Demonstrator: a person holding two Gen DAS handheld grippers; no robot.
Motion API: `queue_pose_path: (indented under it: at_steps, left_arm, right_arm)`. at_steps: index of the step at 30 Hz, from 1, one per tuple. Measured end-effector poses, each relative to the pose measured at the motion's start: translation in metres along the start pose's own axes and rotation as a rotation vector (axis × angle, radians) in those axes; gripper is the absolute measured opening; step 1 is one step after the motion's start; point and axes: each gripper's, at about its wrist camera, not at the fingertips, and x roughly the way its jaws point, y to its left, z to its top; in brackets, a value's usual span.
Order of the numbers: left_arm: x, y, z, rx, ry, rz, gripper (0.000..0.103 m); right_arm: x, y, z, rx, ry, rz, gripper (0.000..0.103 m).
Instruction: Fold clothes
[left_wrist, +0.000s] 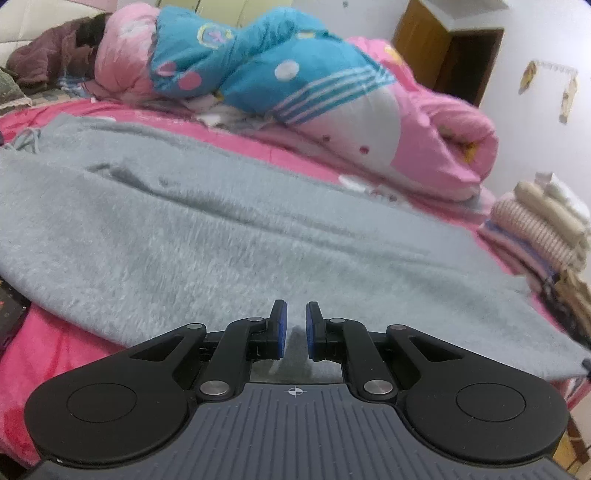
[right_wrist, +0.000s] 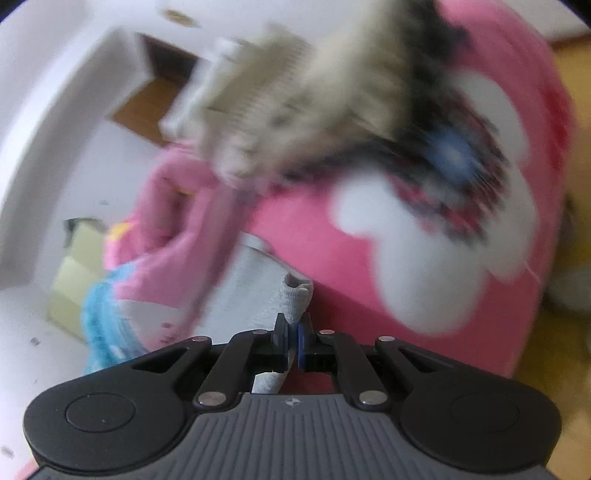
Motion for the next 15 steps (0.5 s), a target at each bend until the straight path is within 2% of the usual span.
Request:
queue_pose_path:
  at_steps: [2, 4, 7, 10, 12, 13, 15]
  left_arm:
    - [0.003, 0.004, 0.000, -0.002, 0.021, -0.003, 0.009]
    - [0.005, 0.006, 0.000, 0.006, 0.031, -0.002, 0.009]
    - [0.006, 0.009, 0.000, 0.027, 0.025, -0.006, 0.009]
    - [0.010, 0.013, -0.002, 0.036, 0.021, -0.028, 0.009]
    - [0.014, 0.015, -0.005, 0.056, 0.020, -0.040, 0.009]
    - [0.016, 0.016, -0.007, 0.062, 0.018, -0.049, 0.009]
    - [0.019, 0.021, -0.008, 0.058, 0.010, -0.074, 0.009]
  right_arm:
    - [0.006, -0.014, -0.003, 0.047, 0.023, -0.028, 0.005]
    - [0.001, -0.009, 0.003, 0.018, -0.005, -0.035, 0.005]
    - [-0.005, -0.001, 0.012, -0.026, -0.048, -0.045, 0.012]
    - [-0.012, 0.019, 0.030, -0.122, -0.146, -0.097, 0.013]
    - [-0.006, 0.036, 0.044, -0.203, -0.144, -0.099, 0.014]
    - [0.004, 0.050, 0.051, -0.266, -0.111, -0.099, 0.020]
    - [0.037, 0.083, 0.060, -0.429, -0.007, -0.080, 0.043]
